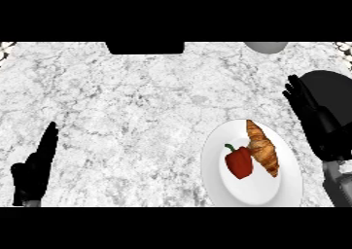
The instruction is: Pick the bell pepper from the plate and place it in the pan
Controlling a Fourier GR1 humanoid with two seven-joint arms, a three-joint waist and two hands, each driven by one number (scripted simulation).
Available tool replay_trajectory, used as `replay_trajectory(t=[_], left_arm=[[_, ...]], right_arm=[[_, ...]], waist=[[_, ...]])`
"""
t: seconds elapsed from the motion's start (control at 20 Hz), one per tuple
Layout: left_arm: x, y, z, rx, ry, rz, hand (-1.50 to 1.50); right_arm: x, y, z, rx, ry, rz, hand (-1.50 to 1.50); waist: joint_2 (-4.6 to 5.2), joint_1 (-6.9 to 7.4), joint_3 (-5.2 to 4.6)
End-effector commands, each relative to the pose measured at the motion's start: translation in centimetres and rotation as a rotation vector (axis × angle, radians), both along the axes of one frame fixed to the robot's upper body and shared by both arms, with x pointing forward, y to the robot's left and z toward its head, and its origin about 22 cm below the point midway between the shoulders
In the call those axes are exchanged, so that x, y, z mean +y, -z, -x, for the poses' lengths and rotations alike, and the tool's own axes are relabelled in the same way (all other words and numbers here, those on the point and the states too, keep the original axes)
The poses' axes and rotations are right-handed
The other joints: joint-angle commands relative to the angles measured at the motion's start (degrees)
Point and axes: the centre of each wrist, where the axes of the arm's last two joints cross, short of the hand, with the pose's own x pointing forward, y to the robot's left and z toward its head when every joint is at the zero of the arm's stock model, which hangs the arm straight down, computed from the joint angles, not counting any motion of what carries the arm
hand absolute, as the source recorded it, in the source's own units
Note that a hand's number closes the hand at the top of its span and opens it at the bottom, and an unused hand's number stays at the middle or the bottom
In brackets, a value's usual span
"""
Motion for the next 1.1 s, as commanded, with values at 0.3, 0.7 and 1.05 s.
replay_trajectory(t=[0.3, 0.7, 1.05], left_arm=[[-7.8, -0.9, -2.4, 0.028, 0.295, 0.243, 0.00], [-10.6, -5.0, -4.2, 0.084, 0.400, 0.407, 0.00], [-10.2, -5.0, -4.7, 0.094, 0.372, 0.385, 0.00]], right_arm=[[4.3, -10.1, -2.3, -0.476, -0.482, 0.778, 1.50], [9.7, -3.9, -3.0, -0.717, -0.692, 0.682, -1.50], [11.3, -4.6, -1.0, -0.440, -0.797, 1.439, -1.50]], waist=[[-3.24, 3.46, -2.41], [-0.19, 1.89, 0.16], [-1.14, 1.47, -0.30]])
